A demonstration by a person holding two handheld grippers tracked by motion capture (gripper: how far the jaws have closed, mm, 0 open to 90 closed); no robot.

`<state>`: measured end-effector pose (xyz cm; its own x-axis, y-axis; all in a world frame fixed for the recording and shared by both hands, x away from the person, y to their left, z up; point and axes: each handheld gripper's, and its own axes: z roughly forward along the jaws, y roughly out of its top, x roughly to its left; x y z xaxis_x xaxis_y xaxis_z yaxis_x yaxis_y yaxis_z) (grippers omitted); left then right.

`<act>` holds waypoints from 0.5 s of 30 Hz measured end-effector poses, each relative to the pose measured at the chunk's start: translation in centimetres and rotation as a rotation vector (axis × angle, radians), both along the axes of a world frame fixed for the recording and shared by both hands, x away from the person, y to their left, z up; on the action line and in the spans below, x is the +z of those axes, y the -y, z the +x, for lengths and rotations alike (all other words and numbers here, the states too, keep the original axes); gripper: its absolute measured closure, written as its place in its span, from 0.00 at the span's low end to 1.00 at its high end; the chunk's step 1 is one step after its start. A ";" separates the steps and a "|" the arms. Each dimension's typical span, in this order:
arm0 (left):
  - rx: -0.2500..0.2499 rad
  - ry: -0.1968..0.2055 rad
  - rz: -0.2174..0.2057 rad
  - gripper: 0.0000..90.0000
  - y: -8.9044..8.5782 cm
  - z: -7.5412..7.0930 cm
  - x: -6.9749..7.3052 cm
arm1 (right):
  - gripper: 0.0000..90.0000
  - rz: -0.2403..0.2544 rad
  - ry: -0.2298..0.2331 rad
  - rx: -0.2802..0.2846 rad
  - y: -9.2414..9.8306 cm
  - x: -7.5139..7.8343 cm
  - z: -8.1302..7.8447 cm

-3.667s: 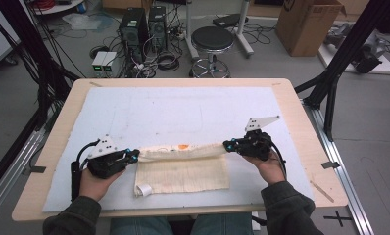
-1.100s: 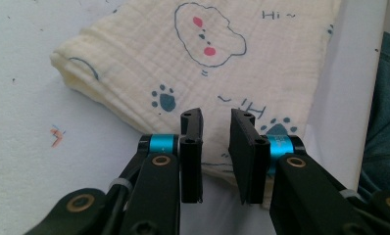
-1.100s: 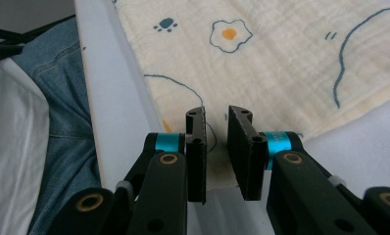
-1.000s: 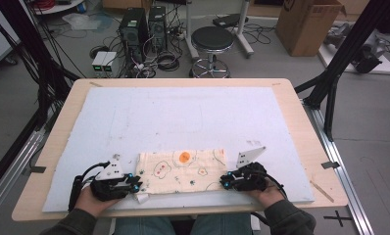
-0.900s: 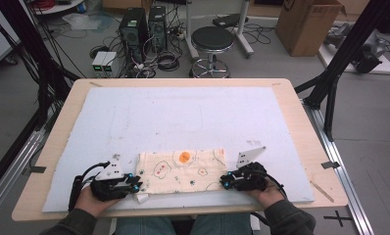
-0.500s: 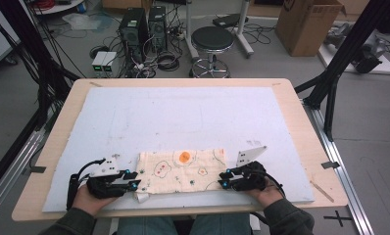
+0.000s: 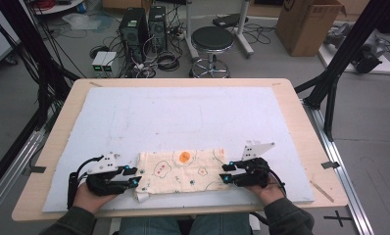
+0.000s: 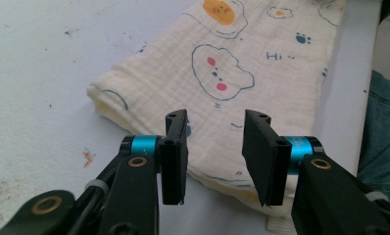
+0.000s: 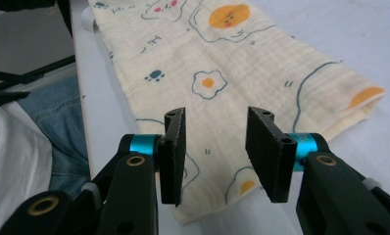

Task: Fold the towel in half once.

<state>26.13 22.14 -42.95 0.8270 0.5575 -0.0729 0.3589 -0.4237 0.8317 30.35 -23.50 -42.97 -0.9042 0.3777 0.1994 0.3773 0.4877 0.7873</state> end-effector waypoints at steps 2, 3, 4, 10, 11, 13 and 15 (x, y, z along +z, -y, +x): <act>0.006 0.001 -0.003 0.67 0.0 0.0 0.0 | 0.64 0.004 0.005 -0.007 0.1 0.1 0.0; 0.008 -0.001 -0.007 0.67 0.0 0.0 0.1 | 0.63 0.004 0.006 -0.009 0.1 0.1 0.1; 0.010 0.000 -0.009 0.66 0.1 0.1 0.1 | 0.63 0.004 0.010 -0.012 0.1 0.1 0.1; 0.025 0.009 -0.026 0.63 0.1 0.2 0.3 | 0.59 0.010 0.015 -0.032 0.3 0.3 0.2; 0.027 0.011 -0.027 0.63 0.1 0.2 0.4 | 0.59 0.014 0.012 -0.036 0.3 0.3 0.3; 0.034 0.014 -0.032 0.62 0.2 0.4 0.5 | 0.57 0.017 0.015 -0.041 0.3 0.4 0.4; 0.038 0.017 -0.036 0.60 0.3 0.6 0.7 | 0.56 0.017 0.016 -0.049 0.3 0.5 0.7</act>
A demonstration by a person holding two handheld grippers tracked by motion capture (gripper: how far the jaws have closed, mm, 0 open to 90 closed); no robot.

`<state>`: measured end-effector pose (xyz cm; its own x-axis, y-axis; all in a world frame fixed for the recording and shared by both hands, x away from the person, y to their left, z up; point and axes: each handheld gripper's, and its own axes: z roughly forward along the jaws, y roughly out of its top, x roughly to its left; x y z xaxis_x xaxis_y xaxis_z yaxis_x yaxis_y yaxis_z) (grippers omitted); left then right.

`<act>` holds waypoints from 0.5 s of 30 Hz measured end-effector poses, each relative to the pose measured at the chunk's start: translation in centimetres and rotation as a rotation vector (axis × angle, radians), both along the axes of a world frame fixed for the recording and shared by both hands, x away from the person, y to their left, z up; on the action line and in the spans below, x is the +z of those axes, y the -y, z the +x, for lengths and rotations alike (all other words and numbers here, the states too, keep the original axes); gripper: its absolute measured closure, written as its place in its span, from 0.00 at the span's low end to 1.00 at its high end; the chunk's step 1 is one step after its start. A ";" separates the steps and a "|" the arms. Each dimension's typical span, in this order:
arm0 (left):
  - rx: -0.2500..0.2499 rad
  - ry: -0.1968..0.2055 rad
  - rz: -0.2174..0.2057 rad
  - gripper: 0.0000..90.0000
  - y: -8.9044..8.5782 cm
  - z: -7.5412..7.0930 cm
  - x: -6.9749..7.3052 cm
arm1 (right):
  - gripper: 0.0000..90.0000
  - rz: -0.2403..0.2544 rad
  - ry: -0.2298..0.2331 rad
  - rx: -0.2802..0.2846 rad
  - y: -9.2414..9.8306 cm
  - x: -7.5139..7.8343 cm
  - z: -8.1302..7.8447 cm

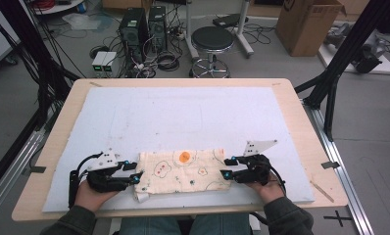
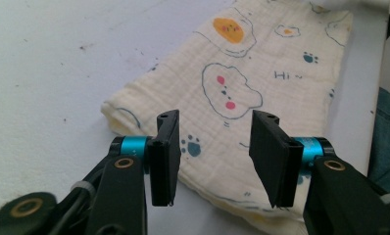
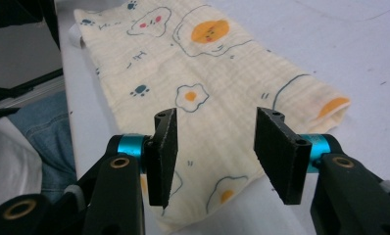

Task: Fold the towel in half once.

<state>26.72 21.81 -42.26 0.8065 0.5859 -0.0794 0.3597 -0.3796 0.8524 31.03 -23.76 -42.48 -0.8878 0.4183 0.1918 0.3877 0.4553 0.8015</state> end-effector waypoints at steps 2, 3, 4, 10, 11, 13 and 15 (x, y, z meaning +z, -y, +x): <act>0.006 -0.001 -0.026 0.59 0.2 0.3 0.4 | 0.54 0.004 0.005 -0.011 0.0 0.1 0.3; 0.006 0.001 -0.032 0.56 0.3 0.3 0.6 | 0.52 0.008 0.003 -0.018 0.0 0.2 0.5; 0.002 0.009 -0.031 0.54 0.5 0.3 0.9 | 0.51 0.007 -0.006 -0.025 0.0 0.3 0.6; 0.013 0.023 -0.024 0.49 0.7 1.1 2.4 | 0.48 -0.011 -0.007 -0.028 0.0 0.9 1.5; 0.020 0.028 -0.027 0.48 0.7 1.4 2.6 | 0.48 -0.013 -0.005 -0.028 0.0 1.1 1.6; 0.031 0.036 -0.042 0.47 0.6 1.9 3.0 | 0.47 -0.006 -0.005 -0.027 0.0 1.5 1.9; 0.046 0.046 -0.050 0.46 0.7 2.4 3.4 | 0.47 -0.004 0.000 -0.025 0.0 1.9 2.3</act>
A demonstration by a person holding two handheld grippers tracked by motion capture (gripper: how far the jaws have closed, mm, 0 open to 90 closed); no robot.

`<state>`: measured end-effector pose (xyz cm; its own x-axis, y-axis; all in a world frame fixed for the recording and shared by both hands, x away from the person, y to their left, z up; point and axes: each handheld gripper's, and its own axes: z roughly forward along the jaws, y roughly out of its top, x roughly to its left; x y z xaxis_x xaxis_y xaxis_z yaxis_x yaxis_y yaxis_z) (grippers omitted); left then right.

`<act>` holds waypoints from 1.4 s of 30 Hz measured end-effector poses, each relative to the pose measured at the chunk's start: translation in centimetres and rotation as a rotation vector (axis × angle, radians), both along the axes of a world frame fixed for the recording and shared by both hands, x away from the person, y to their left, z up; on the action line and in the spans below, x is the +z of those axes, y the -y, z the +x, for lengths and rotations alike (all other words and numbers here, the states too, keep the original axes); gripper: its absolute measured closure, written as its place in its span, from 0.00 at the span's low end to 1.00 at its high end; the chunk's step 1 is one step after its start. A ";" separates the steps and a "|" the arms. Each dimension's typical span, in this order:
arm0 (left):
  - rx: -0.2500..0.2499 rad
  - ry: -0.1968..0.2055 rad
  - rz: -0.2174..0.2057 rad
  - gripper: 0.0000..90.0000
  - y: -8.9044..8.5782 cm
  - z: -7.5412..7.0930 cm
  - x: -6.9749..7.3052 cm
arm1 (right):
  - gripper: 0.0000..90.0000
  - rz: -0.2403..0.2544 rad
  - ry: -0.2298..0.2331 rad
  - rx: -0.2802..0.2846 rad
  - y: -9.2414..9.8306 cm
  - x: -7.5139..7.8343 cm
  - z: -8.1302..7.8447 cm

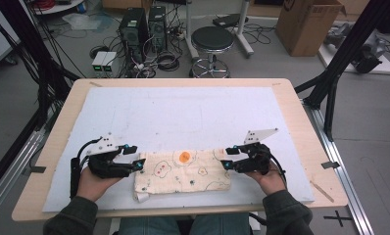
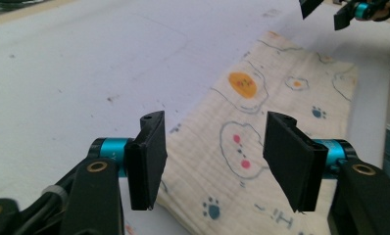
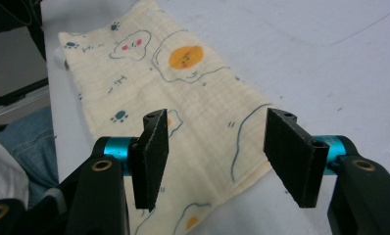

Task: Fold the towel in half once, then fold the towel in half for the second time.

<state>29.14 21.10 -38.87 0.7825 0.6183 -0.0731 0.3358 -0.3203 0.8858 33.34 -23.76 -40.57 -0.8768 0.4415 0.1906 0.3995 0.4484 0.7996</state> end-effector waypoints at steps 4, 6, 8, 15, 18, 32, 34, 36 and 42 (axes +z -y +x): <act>0.020 0.012 -0.018 0.46 0.0 0.8 0.5 | 0.46 0.011 0.012 -0.013 -0.1 0.7 1.1; 0.025 0.007 -0.011 0.46 0.0 1.1 0.5 | 0.46 0.005 0.015 -0.023 -0.2 1.0 1.5; 0.028 0.006 -0.003 0.46 0.0 1.3 0.5 | 0.46 0.009 0.019 -0.025 -0.3 1.2 1.9; 0.051 0.008 0.005 0.47 0.1 2.4 0.3 | 0.47 0.006 0.031 -0.047 -0.6 1.6 3.5; 0.069 0.004 0.001 0.48 0.1 3.1 0.2 | 0.48 0.015 0.018 -0.060 -0.7 1.7 4.2; 0.125 -0.071 0.053 0.46 0.3 5.3 -2.1 | 0.59 -0.016 -0.054 -0.065 -1.4 -0.7 6.3; 0.129 -0.082 0.058 0.46 0.2 5.4 -2.5 | 0.60 -0.018 -0.070 -0.065 -1.3 -1.2 6.4; 0.133 -0.090 0.063 0.48 0.2 5.4 -2.9 | 0.60 -0.014 -0.097 -0.065 -1.3 -1.6 6.4; 0.120 -0.139 0.064 0.52 0.1 5.5 -3.9 | 0.60 -0.041 -0.111 -0.052 -1.4 -2.4 6.1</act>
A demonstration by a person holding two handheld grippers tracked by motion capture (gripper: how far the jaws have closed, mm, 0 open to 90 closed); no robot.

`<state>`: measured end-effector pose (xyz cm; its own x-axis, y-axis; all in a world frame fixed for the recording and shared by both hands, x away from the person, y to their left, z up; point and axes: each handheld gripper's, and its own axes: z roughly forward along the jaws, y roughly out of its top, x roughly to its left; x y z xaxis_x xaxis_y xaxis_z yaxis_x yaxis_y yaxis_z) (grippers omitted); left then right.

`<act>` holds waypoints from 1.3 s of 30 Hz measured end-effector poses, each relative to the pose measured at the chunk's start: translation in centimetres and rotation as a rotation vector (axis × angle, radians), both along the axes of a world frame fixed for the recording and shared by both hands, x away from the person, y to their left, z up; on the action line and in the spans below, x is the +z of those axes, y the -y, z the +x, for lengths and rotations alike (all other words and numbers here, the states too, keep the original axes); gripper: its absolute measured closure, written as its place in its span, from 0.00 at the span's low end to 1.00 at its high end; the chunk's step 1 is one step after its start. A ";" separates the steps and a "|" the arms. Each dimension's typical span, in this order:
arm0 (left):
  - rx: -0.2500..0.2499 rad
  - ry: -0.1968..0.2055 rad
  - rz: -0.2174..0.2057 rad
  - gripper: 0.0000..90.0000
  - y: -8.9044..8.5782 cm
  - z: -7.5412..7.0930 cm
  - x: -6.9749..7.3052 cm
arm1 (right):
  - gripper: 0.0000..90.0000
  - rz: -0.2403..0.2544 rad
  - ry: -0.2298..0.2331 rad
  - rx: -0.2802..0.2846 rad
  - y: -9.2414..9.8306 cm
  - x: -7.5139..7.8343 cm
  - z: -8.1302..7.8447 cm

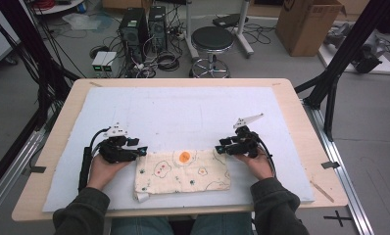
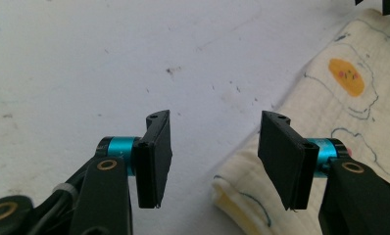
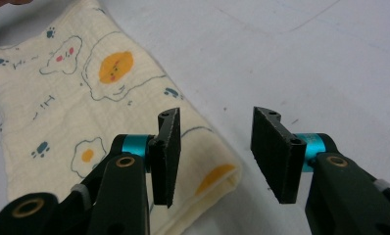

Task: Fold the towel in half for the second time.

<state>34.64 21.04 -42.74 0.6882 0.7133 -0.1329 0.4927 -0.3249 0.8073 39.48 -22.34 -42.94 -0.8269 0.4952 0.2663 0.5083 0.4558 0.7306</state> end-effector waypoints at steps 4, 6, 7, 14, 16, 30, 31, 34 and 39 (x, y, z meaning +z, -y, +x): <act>-0.025 -0.029 0.014 0.56 0.2 0.0 -0.3 | 0.61 0.005 -0.021 -0.008 0.3 -0.4 -0.4; -0.037 -0.037 0.028 0.59 0.4 0.0 -0.6 | 0.62 0.005 -0.025 -0.005 0.5 -0.5 -0.5; -0.040 -0.049 0.031 0.61 0.6 0.0 -0.7 | 0.62 0.003 -0.026 -0.007 0.6 -0.6 -0.6; -0.068 -0.090 0.061 0.75 0.8 0.0 -1.2 | 0.68 -0.019 -0.035 -0.004 0.4 -0.7 -0.8; -0.071 -0.087 0.072 0.80 0.8 0.0 -1.3 | 0.72 -0.036 -0.034 -0.005 0.2 -0.9 -0.7; -0.021 -0.075 0.078 0.95 0.4 0.0 -1.1 | 0.94 -0.065 -0.039 -0.023 0.5 -1.0 -0.6; -0.014 -0.072 0.077 0.95 0.4 0.0 -1.1 | 0.95 -0.067 -0.031 -0.021 0.5 -1.0 -0.6; -0.001 -0.062 0.079 0.96 0.4 0.0 -1.1 | 0.95 -0.072 -0.028 -0.025 0.4 -0.9 -0.6; 0.014 -0.037 0.053 0.96 0.2 -0.1 -0.7 | 0.95 -0.078 -0.005 -0.026 0.4 -0.6 -0.6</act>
<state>34.56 20.82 -43.40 0.6733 0.7295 -0.1202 0.5267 -0.3592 0.7704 38.85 -22.76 -43.54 -0.8123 0.5360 0.2300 0.5242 0.4979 0.6909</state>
